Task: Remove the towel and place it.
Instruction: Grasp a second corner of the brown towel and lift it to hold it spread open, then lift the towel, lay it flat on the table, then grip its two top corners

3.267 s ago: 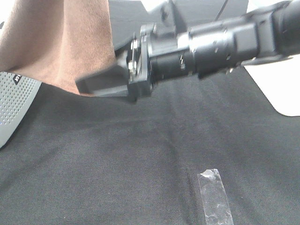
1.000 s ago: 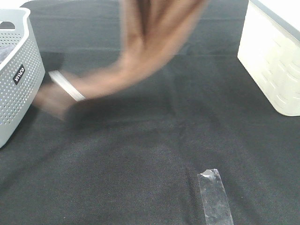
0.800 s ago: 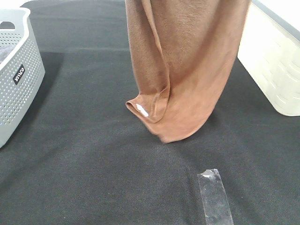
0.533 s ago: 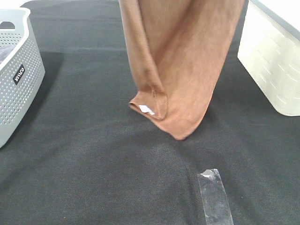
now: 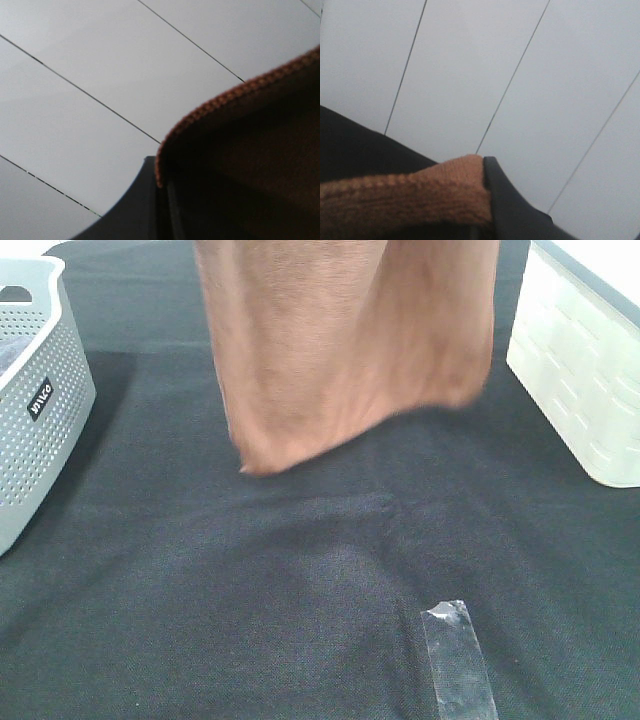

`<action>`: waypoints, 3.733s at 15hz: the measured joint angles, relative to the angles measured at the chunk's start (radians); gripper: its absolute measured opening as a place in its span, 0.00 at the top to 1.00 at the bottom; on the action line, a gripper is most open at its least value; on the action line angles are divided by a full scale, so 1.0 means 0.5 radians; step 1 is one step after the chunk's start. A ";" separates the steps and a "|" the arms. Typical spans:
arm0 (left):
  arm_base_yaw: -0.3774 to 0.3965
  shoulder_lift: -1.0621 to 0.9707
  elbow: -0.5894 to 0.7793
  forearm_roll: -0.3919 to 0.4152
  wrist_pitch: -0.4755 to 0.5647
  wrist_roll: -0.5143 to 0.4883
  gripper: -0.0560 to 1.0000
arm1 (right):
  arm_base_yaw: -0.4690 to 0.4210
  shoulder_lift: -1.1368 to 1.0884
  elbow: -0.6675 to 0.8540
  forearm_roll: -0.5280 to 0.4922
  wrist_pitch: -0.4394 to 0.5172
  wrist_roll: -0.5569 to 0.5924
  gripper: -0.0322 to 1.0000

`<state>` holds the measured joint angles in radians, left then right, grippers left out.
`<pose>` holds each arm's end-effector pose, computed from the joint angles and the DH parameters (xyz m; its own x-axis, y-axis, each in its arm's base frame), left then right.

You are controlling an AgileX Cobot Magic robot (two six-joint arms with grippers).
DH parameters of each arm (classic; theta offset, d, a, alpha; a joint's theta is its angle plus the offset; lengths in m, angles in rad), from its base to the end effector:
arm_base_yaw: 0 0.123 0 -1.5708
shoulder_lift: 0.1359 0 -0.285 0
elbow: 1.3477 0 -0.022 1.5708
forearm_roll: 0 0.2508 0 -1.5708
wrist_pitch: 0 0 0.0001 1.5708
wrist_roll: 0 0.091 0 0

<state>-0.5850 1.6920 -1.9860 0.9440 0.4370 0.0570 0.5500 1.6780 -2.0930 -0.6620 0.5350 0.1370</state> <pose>0.3357 -0.1849 0.5220 0.2463 0.7557 -0.6069 0.0588 0.6133 0.7876 0.3253 0.1659 0.5451 0.1504 -0.3959 -0.9059 -0.1823 0.8895 -0.4190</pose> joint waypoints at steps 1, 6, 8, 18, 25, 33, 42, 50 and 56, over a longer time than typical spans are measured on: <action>0.060 0.006 0.000 0.016 -0.054 -0.080 0.95 | 0.000 0.018 0.000 0.000 -0.086 0.026 0.97; 0.234 0.036 0.000 0.026 -0.370 -0.176 0.95 | 0.000 0.162 0.000 -0.004 -0.254 0.076 0.97; 0.308 0.074 0.000 0.020 -0.452 -0.224 0.95 | 0.000 0.214 0.000 -0.004 -0.360 0.084 0.97; 0.630 0.546 -0.290 -0.096 -1.166 -0.298 0.95 | -0.182 0.598 -0.264 -0.016 -0.762 0.388 0.97; 0.658 1.208 -1.280 -0.180 -1.228 -0.298 0.95 | -0.392 0.862 -0.550 0.310 -0.984 0.396 0.97; 0.646 1.230 -1.306 -0.310 -0.874 -0.366 0.95 | -0.392 0.862 -0.558 0.508 -0.620 0.394 0.97; 0.492 1.280 -1.306 -1.568 1.252 0.292 0.95 | -0.390 0.860 -0.558 1.166 0.754 -0.094 0.97; 0.492 1.054 -1.280 -1.820 1.558 0.124 0.95 | -0.390 0.642 -0.552 1.312 1.354 -0.310 0.97; 0.490 0.320 -0.368 -1.888 1.556 0.100 0.95 | -0.390 0.146 0.098 1.586 1.358 -0.340 0.97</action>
<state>-0.3400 1.8520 -2.1700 0.0000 1.2150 0.1070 0.3550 1.7510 -2.0440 0.1310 1.2140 -0.0330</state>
